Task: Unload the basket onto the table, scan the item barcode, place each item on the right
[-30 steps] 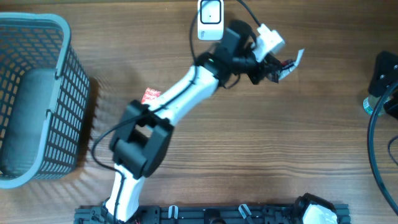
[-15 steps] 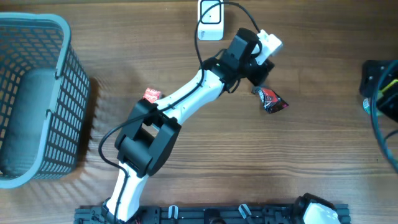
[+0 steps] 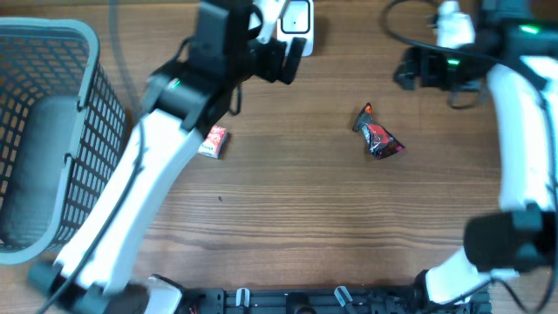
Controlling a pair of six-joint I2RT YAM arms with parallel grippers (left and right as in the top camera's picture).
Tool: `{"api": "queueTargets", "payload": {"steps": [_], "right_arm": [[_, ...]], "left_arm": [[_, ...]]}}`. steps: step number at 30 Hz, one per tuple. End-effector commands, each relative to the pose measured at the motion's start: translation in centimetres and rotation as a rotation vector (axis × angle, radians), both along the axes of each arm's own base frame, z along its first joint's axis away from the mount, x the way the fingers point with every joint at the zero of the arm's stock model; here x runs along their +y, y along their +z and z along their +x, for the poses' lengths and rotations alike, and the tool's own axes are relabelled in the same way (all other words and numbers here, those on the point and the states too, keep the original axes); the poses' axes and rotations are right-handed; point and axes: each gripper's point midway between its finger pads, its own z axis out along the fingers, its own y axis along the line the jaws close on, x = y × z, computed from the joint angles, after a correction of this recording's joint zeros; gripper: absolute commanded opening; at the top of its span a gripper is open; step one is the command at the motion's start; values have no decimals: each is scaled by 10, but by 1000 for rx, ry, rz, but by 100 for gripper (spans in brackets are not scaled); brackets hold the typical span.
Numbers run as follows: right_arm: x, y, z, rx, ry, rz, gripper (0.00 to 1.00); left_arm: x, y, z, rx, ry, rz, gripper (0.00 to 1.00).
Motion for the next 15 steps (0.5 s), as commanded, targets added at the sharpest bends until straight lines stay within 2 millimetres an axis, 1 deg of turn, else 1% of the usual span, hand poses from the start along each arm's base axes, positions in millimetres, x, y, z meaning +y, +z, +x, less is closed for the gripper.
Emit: {"api": "queueTargets", "payload": {"steps": [1,2,3,4,5,7,9,10,11,13,15], "right_arm": [[6,-46,22,39,60,-239,91],[5,-57,29,41,68,-332,90],[5,-64,33,42,72,-393,87],[6,-70,36,43,77,-431,87],[4,-73,37,50,76,-449,87],[-6,-84,34,76,75,-496,87],[-11,-100,25,115,74,-496,86],[-12,-114,19,141,74,-497,86],[-9,-127,10,169,86,-493,84],[5,-148,-5,207,132,-478,84],[19,-161,-16,223,180,-507,82]], "left_arm": [[34,30,-11,-79,96,46,100],[42,34,-14,-89,115,46,100],[54,36,-17,-99,152,58,100],[63,35,-20,-103,181,70,100],[68,32,-23,-100,196,78,100],[78,21,-32,-83,210,90,100],[83,12,-37,-79,219,90,100],[87,8,-40,-83,226,87,100],[92,4,-42,-89,234,84,100],[99,0,-46,-94,250,82,100],[108,-2,-49,-91,268,83,100]]}}
